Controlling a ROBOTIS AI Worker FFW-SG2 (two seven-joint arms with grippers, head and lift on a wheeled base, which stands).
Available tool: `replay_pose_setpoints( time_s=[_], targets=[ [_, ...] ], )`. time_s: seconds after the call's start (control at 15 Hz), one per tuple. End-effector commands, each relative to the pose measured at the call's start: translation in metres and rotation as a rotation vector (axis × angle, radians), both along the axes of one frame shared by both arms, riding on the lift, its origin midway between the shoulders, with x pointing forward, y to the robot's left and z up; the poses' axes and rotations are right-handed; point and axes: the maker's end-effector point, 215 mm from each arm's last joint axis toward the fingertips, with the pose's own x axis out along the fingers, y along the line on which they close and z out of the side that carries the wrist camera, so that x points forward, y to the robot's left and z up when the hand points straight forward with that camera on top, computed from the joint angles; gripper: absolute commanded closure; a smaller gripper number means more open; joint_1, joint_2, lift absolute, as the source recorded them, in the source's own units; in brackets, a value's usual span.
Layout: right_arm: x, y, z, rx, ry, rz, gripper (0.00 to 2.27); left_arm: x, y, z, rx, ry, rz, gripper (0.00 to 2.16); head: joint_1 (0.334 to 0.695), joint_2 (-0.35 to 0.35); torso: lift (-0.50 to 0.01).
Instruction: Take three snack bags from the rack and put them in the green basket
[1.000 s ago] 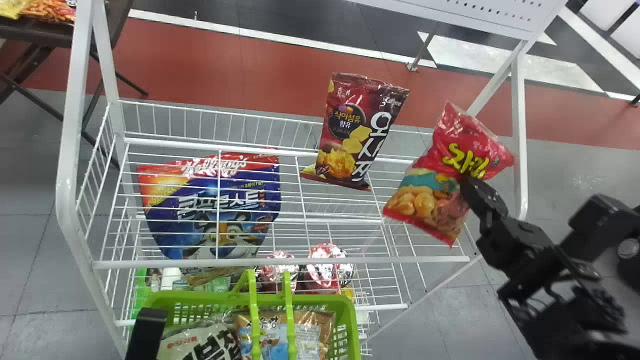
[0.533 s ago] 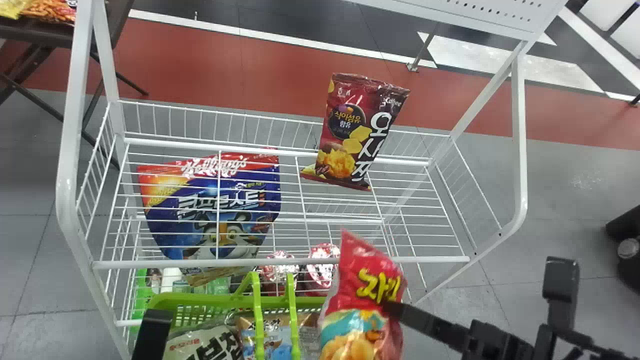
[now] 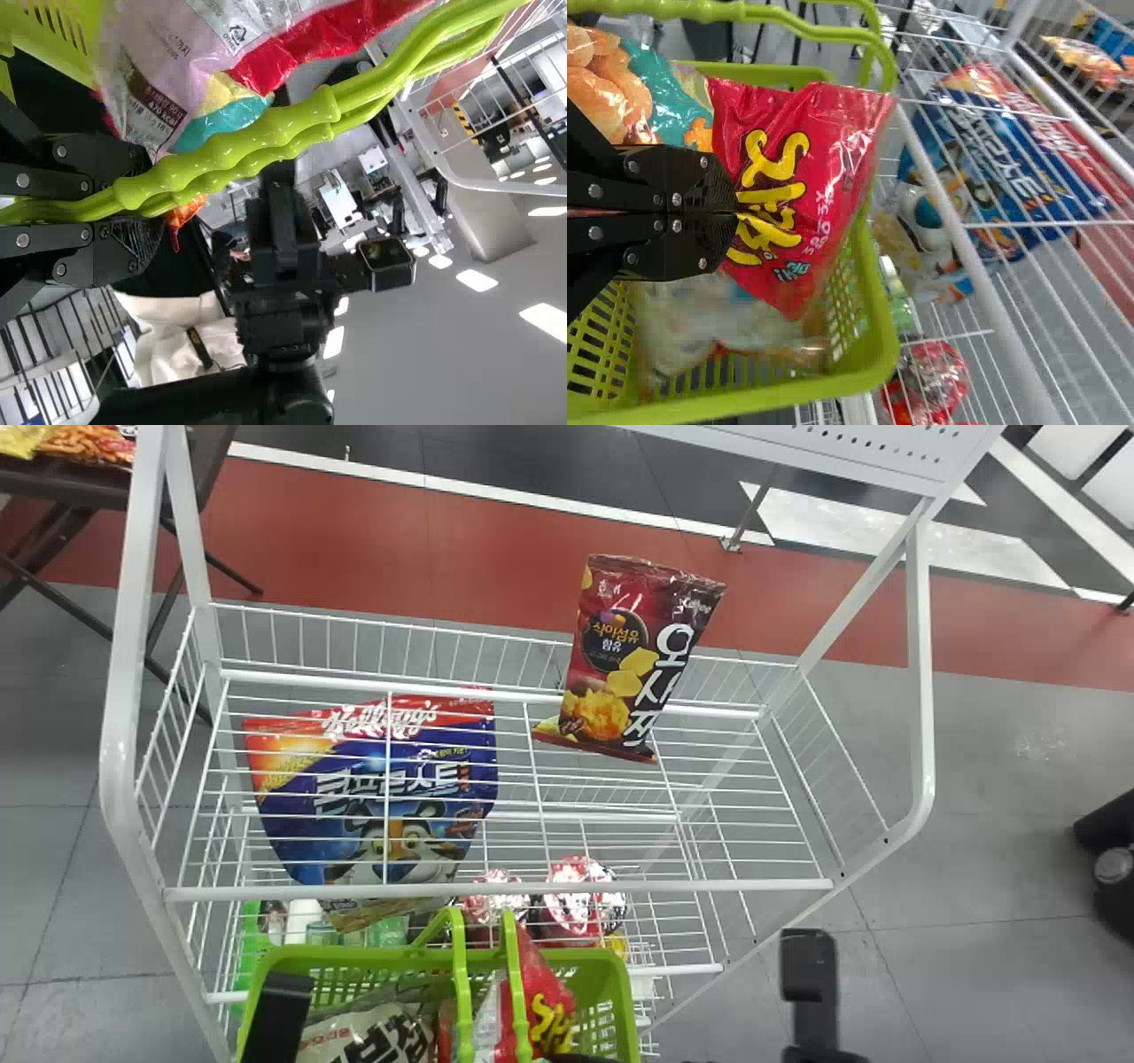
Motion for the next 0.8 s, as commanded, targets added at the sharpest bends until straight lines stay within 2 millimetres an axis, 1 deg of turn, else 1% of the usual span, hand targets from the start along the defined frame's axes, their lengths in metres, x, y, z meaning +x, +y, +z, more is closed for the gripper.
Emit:
replay_pose_setpoints(
  time_s=[0.0, 0.07, 0.13, 0.2, 0.27, 0.33, 0.47, 0.53, 0.6, 0.67, 0.73],
  targets=[
    [0.006, 0.023, -0.013, -0.032, -0.036, 0.042, 2.18, 0.0, 0.0, 0.0, 0.001, -0.001, 0.0, 1.27, 0.695, -0.35, -0.007],
    [0.018, 0.015, -0.019, -0.103, -0.075, 0.031, 2.13, -0.001, 0.0, 0.0, 0.001, 0.001, 0.0, 1.27, 0.695, -0.35, -0.007],
    [0.026, 0.004, -0.023, -0.174, -0.102, 0.016, 1.85, -0.001, 0.0, 0.0, 0.002, -0.001, 0.0, 1.27, 0.695, -0.35, -0.007],
    [0.03, -0.012, -0.033, -0.277, -0.106, 0.017, 1.15, 0.0, 0.0, 0.0, 0.003, -0.004, 0.001, 1.27, 0.695, -0.35, -0.007],
    [0.031, -0.025, -0.04, -0.363, -0.102, 0.024, 0.33, 0.0, 0.0, 0.0, 0.0, -0.003, 0.0, 1.27, 0.695, -0.35, -0.007],
    [0.028, -0.034, -0.044, -0.415, -0.092, 0.03, 0.0, 0.0, 0.0, 0.0, 0.0, -0.002, 0.0, 1.27, 0.695, -0.35, -0.007],
    [0.021, -0.033, -0.039, -0.419, -0.092, 0.043, 0.02, 0.0, 0.0, 0.0, -0.001, 0.0, -0.002, 1.27, 0.695, -0.35, -0.007],
    [0.022, -0.031, -0.032, -0.414, -0.114, 0.042, 0.04, -0.001, -0.001, -0.001, -0.001, 0.003, -0.005, 1.27, 0.695, -0.35, -0.007],
    [0.035, -0.028, -0.014, -0.394, -0.189, 0.028, 0.05, 0.0, -0.001, -0.001, -0.001, 0.001, -0.006, 1.27, 0.695, -0.35, -0.007],
    [0.063, -0.031, 0.017, -0.397, -0.34, -0.02, 0.05, 0.001, -0.001, -0.001, -0.001, 0.001, -0.006, 1.27, 0.695, -0.35, -0.007],
    [0.087, -0.034, 0.047, -0.399, -0.476, -0.07, 0.05, 0.001, -0.001, -0.002, -0.001, 0.003, -0.006, 1.27, 0.695, -0.35, -0.007]
  ],
)
